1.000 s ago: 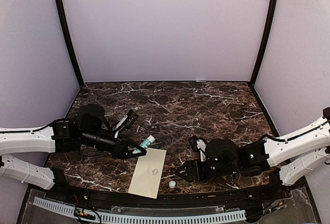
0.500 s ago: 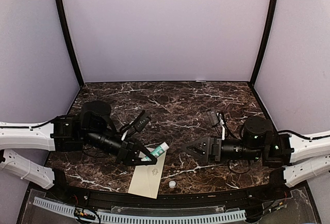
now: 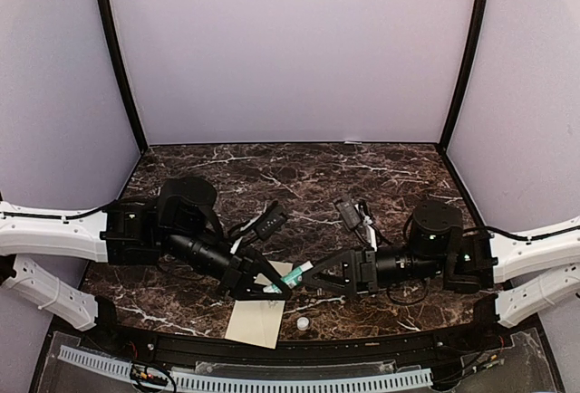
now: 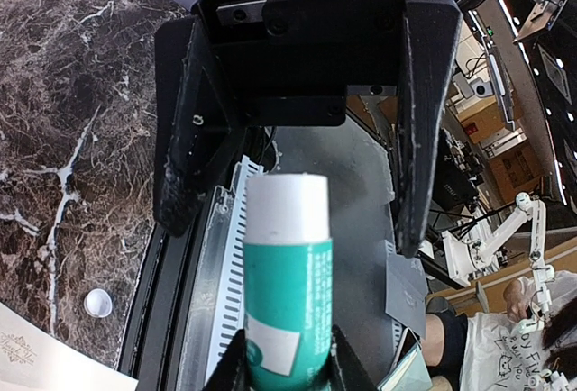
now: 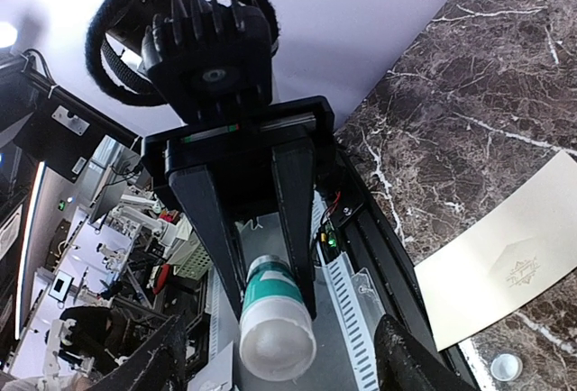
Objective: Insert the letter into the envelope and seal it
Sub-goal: Adjust the solid glue.
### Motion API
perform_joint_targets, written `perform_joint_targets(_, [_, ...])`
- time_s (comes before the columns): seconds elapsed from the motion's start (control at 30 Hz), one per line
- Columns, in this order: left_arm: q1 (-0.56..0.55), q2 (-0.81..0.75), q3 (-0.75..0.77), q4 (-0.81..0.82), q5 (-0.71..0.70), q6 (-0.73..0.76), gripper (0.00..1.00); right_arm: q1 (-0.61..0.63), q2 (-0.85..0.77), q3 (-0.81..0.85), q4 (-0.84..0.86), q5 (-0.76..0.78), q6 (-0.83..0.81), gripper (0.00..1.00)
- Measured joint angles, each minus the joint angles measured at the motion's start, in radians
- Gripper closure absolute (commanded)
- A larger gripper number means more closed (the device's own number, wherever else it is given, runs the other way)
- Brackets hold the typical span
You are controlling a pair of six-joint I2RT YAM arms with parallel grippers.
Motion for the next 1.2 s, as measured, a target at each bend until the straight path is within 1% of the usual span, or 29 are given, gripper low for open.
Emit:
perform_joint_targets(0.13, [-0.009,0.014,0.014,-0.014,0.0,0.007,1.0,0.001,0.021,-0.003,0.063,-0.028,0.024,0.55])
perform_joint_targets(0.2, [-0.013,0.022,0.02,-0.023,0.0,0.011,1.0,0.002,0.034,-0.003,0.091,-0.041,0.032,0.61])
perform_joint_targets(0.23, [-0.015,0.023,0.021,-0.027,0.0,0.014,1.0,0.003,0.04,-0.003,0.1,-0.045,0.037,0.63])
perform_joint_targets(0.33, [-0.017,0.025,0.028,-0.041,0.002,0.019,1.0,0.006,0.055,-0.003,0.109,-0.053,0.043,0.64])
perform_joint_targets(0.4, [-0.017,0.025,0.031,-0.043,0.001,0.019,1.0,0.008,0.058,-0.003,0.109,-0.059,0.046,0.68])
perform_joint_targets(0.43, [-0.017,0.025,0.032,-0.043,0.001,0.019,1.0,0.009,0.058,-0.003,0.109,-0.06,0.046,0.71])
perform_joint_targets(0.53, [-0.017,0.025,0.033,-0.042,0.005,0.019,1.0,0.01,0.058,-0.003,0.106,-0.057,0.043,0.86])
perform_joint_targets(0.57, [-0.017,0.025,0.035,-0.044,0.006,0.019,0.92,0.011,0.058,-0.005,0.104,-0.056,0.053,0.91])
perform_joint_targets(0.6, [-0.018,0.025,0.035,-0.045,0.006,0.019,0.86,0.012,0.058,-0.006,0.105,-0.056,0.048,0.95])
perform_joint_targets(0.63, [-0.018,0.025,0.035,-0.046,0.006,0.019,0.71,0.013,0.056,-0.008,0.104,-0.054,0.051,0.97])
perform_joint_targets(0.67, [-0.018,0.025,0.035,-0.045,0.004,0.018,0.63,0.013,0.054,-0.01,0.105,-0.05,0.056,0.98])
perform_joint_targets(0.7, [-0.018,0.025,0.035,-0.043,0.001,0.018,0.5,0.013,0.052,-0.011,0.106,-0.043,0.051,0.98])
perform_joint_targets(0.73, [-0.018,0.025,0.035,-0.04,-0.008,0.008,0.45,0.014,0.047,-0.014,0.11,-0.035,0.051,0.98])
perform_joint_targets(0.77, [-0.018,0.025,0.035,-0.035,-0.016,0.01,0.36,0.015,0.04,-0.018,0.113,-0.026,0.052,0.98])
perform_joint_targets(0.83, [-0.018,0.018,0.029,-0.001,-0.043,-0.018,0.28,0.016,0.017,-0.035,0.117,0.008,0.053,0.97])
perform_joint_targets(0.93, [-0.018,-0.027,-0.019,0.092,-0.1,-0.082,0.24,0.017,-0.018,-0.071,0.153,0.066,0.054,0.97])
perform_joint_targets(1.07, [-0.018,-0.108,-0.13,0.266,-0.19,-0.217,0.24,0.017,-0.036,-0.109,0.243,0.157,0.057,0.97])
perform_joint_targets(1.2, [-0.018,-0.116,-0.185,0.436,-0.25,-0.336,0.25,0.018,-0.031,-0.123,0.355,0.225,0.056,0.97])
